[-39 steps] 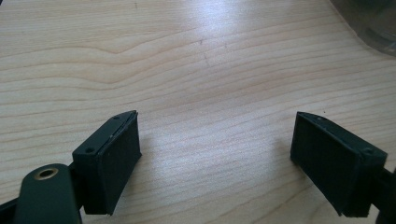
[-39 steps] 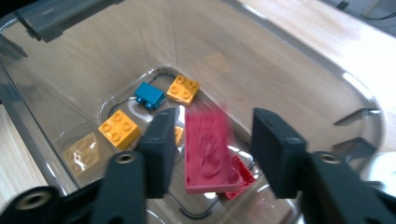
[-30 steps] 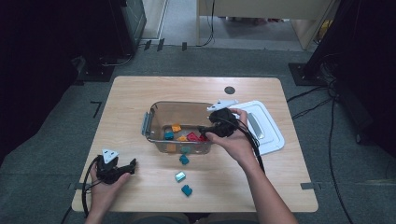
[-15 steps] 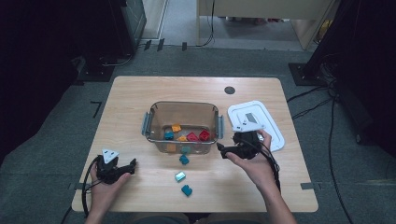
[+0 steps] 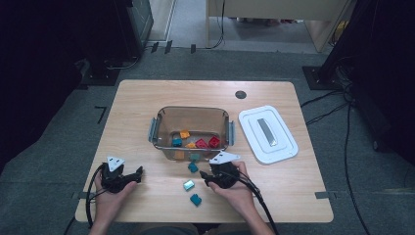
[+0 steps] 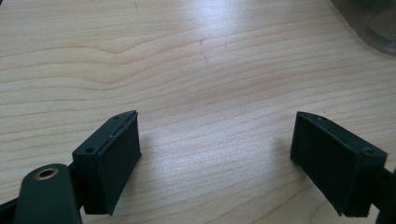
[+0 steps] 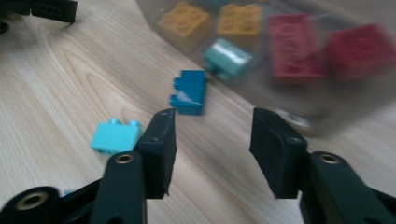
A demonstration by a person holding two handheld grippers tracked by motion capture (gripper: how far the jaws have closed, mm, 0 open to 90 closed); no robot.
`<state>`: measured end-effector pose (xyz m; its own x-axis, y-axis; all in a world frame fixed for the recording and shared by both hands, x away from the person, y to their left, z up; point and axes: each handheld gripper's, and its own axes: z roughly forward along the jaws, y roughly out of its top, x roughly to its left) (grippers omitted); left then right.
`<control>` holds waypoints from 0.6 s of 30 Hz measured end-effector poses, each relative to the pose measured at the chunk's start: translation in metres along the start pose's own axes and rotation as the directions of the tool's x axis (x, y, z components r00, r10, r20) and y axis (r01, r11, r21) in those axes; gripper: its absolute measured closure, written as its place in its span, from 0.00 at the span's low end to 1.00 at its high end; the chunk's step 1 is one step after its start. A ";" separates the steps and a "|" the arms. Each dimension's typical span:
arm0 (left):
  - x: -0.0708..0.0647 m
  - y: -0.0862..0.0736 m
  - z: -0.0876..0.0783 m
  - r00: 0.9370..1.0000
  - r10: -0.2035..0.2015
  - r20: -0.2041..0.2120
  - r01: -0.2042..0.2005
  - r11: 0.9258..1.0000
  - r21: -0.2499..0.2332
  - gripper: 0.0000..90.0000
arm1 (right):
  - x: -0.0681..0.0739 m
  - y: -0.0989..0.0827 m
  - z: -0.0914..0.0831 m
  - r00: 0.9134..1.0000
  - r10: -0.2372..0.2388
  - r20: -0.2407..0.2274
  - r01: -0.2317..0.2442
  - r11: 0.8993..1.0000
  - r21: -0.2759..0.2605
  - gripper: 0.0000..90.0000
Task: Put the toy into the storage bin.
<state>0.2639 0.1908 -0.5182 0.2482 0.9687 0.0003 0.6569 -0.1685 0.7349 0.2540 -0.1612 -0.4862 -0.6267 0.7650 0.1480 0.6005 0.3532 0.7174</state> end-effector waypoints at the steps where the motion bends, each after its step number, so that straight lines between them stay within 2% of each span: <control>1: 0.000 0.000 0.000 1.000 0.000 0.000 0.000 1.000 0.000 0.17 | 0.004 0.000 0.008 1.000 -0.001 -0.007 0.001 1.000 0.003 0.60; 7: 0.000 0.000 0.000 1.000 -0.001 0.001 0.001 1.000 0.000 0.17 | 0.014 0.001 0.034 1.000 0.027 -0.009 -0.027 1.000 -0.013 0.62; 12: 0.000 0.000 0.000 1.000 -0.001 0.001 0.001 1.000 0.000 0.17 | 0.021 0.002 0.043 1.000 0.012 0.022 -0.011 1.000 -0.026 0.63; 16: 0.000 0.000 0.000 1.000 -0.001 0.001 0.001 1.000 0.000 0.17 | 0.024 0.000 0.047 0.998 -0.021 0.055 0.022 1.000 -0.016 0.74; 18: 0.000 0.000 0.000 1.000 -0.001 0.001 0.001 1.000 0.000 0.17 | 0.024 -0.001 0.045 0.998 -0.031 0.050 0.032 0.999 -0.009 0.75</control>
<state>0.2639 0.1908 -0.5183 0.2480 0.9688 -0.0011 0.6572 -0.1674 0.7349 0.2610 -0.1190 -0.5142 -0.6197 0.7796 0.0911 0.5760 0.3728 0.7275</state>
